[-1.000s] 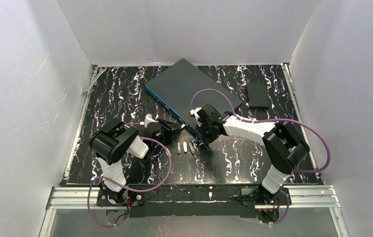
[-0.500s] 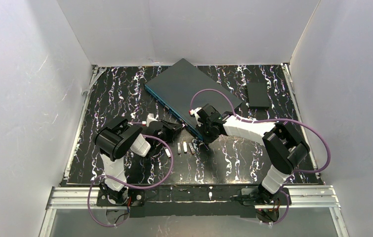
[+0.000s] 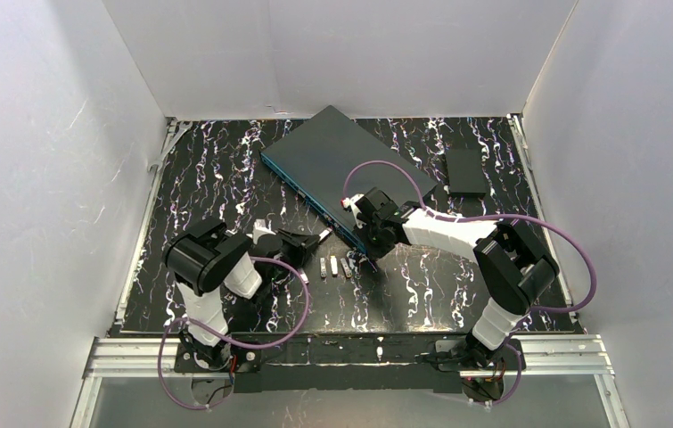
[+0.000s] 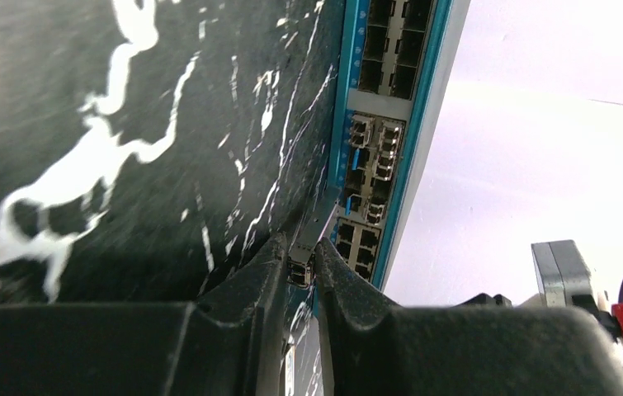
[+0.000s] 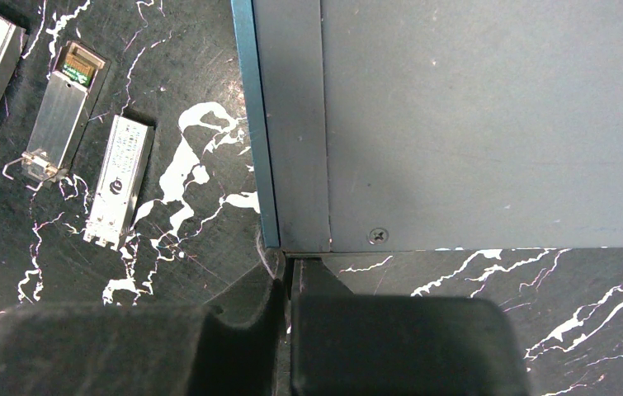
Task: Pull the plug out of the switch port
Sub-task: Pull the plug from the switch port, then place the plug at the center of the board.
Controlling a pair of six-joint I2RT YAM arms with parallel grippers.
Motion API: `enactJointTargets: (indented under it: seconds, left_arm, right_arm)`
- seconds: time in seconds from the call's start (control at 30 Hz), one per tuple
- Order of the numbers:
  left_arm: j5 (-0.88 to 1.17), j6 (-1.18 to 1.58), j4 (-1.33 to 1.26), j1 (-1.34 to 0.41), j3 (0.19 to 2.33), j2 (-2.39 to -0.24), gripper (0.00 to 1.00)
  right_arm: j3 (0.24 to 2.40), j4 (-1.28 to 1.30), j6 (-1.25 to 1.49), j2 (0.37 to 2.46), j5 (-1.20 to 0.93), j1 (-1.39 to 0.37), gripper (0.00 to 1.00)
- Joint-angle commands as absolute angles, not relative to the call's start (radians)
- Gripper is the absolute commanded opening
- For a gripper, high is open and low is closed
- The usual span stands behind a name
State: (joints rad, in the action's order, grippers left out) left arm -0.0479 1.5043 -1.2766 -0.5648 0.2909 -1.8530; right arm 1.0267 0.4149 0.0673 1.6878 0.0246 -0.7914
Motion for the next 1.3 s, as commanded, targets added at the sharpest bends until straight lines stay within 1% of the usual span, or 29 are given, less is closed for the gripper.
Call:
enactJointTargets:
  seconds: [0.0,0.17,0.27,0.3,0.33,0.37,0.43,0.5,0.53,0.57,0.6,0.73,0.87,1.0,1.1,1.13,1.17,1.27]
  left_arm:
    - [-0.099,1.485,-1.167,-0.563,0.192,-1.858,0.0]
    - [-0.103,1.478,-1.167,-0.563,0.14,-1.806,0.0]
    - [-0.105,1.475,-1.137,-0.563,0.123,-1.766,0.01]
    - [-0.106,1.472,-1.123,-0.564,0.12,-1.751,0.06]
    - [-0.104,1.468,-1.107,-0.563,0.118,-1.732,0.18]
    - [-0.106,1.465,-1.085,-0.563,0.117,-1.712,0.26]
    - [-0.111,1.448,-1.041,-0.563,0.117,-1.661,0.37]
    - [-0.117,1.43,-0.981,-0.563,0.121,-1.609,0.49]
    - [-0.122,1.418,-0.94,-0.563,0.127,-1.578,0.78]
    - [-0.125,1.407,-0.898,-0.563,0.134,-1.548,0.96]
    - [-0.128,1.39,-0.859,-0.562,0.142,-1.517,0.98]
    - [-0.138,1.302,-0.703,-0.542,0.183,-1.398,0.98]
    - [-0.134,1.175,-0.585,-0.504,0.235,-1.303,0.98]
    - [-0.116,0.978,-0.489,-0.443,0.298,-1.213,0.98]
    - [-0.089,0.812,-0.411,-0.389,0.364,-1.148,0.98]
    - [-0.088,0.744,-0.363,-0.376,0.393,-1.127,0.98]
    - [-0.092,0.673,-0.311,-0.365,0.424,-1.103,0.98]
    - [-0.108,0.49,-0.188,-0.338,0.501,-1.069,0.98]
  right_arm:
    - [1.008,0.411,0.139,1.737,-0.074,-0.797,0.01]
    - [1.005,0.412,0.141,1.724,-0.056,-0.797,0.01]
    - [1.006,0.417,0.141,1.713,-0.045,-0.796,0.05]
    - [1.006,0.419,0.141,1.708,-0.04,-0.796,0.06]
    - [1.002,0.42,0.141,1.702,-0.036,-0.796,0.07]
    - [0.999,0.42,0.142,1.696,-0.028,-0.796,0.09]
    - [0.989,0.421,0.142,1.678,-0.009,-0.796,0.13]
    - [0.982,0.423,0.141,1.656,0.033,-0.796,0.21]
    - [0.978,0.423,0.141,1.643,0.052,-0.796,0.25]
    - [0.973,0.423,0.142,1.628,0.069,-0.797,0.29]
    - [0.967,0.422,0.145,1.611,0.089,-0.796,0.33]
    - [0.939,0.414,0.165,1.533,0.163,-0.784,0.48]
    - [0.893,0.399,0.186,1.435,0.253,-0.767,0.6]
    - [0.838,0.373,0.217,1.323,0.369,-0.744,0.74]
    - [0.787,0.334,0.234,1.244,0.481,-0.729,0.9]
    - [0.773,0.328,0.239,1.221,0.516,-0.725,0.92]
    - [0.759,0.323,0.247,1.197,0.571,-0.719,0.97]
    - [0.68,0.235,0.241,1.109,0.675,-0.706,0.99]
